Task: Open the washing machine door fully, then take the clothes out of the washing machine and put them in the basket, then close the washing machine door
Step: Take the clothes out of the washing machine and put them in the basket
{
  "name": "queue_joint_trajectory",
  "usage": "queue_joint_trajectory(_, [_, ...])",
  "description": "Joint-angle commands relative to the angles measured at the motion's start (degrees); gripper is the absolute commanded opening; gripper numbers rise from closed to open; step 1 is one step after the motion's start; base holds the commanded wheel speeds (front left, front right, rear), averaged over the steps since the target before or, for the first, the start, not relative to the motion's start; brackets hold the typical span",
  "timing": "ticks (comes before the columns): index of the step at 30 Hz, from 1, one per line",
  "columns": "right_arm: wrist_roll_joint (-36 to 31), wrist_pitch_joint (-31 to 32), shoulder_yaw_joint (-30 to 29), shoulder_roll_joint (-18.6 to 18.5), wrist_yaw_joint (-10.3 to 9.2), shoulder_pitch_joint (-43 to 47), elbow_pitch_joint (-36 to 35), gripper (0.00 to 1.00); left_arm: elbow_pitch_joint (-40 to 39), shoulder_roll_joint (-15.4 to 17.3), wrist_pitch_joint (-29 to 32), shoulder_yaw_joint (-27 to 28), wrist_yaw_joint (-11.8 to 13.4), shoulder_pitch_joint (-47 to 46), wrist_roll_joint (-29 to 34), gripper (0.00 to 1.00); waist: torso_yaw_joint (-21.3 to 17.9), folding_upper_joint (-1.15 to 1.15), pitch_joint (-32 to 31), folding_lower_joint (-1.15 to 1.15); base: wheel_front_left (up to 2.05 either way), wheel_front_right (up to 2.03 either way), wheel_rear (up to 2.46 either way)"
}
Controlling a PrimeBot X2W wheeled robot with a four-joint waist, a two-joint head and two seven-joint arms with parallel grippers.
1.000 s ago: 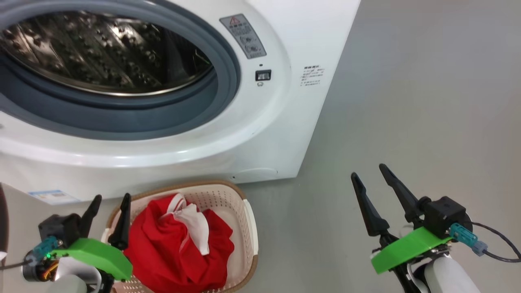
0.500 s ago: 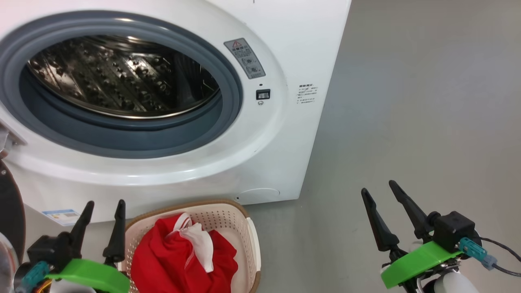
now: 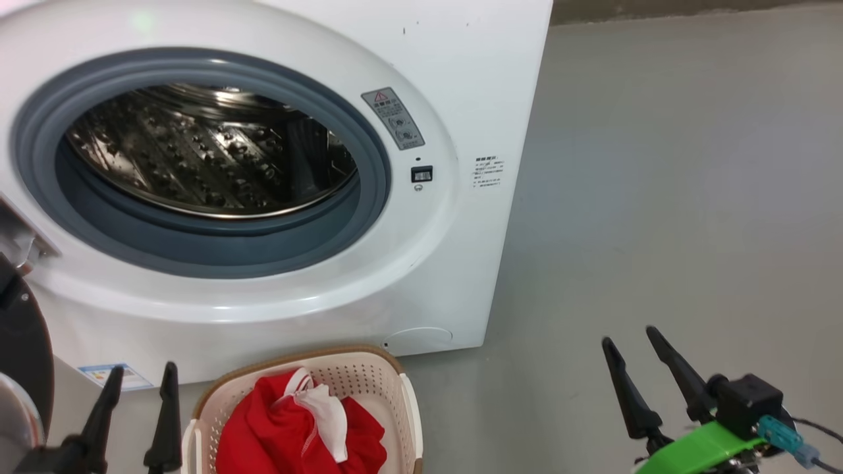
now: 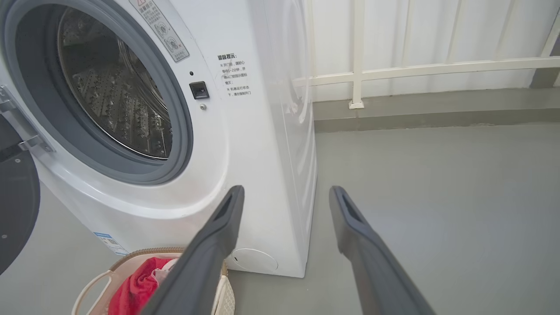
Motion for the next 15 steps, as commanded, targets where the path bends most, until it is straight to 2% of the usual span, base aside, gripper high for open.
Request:
queue_joint_trajectory(1, [0.5, -0.3, 1.0, -1.0, 0.09, 0.8, -1.5, 1.00, -2.7, 0.6, -0.5, 2.7, -0.2, 0.5, 0.9, 1.00, 0.0, 0.00, -0.7, 0.00, 0.00, 0.00, 0.00])
queue_joint_trajectory(15, [0.6, -0.3, -0.1, -0.9, 0.09, 2.1, -2.0, 1.00, -7.2, -1.3, -0.5, 4.1, -0.2, 4.7, 2.0, 1.00, 0.2, 0.00, -1.0, 0.00, 0.00, 0.00, 0.00])
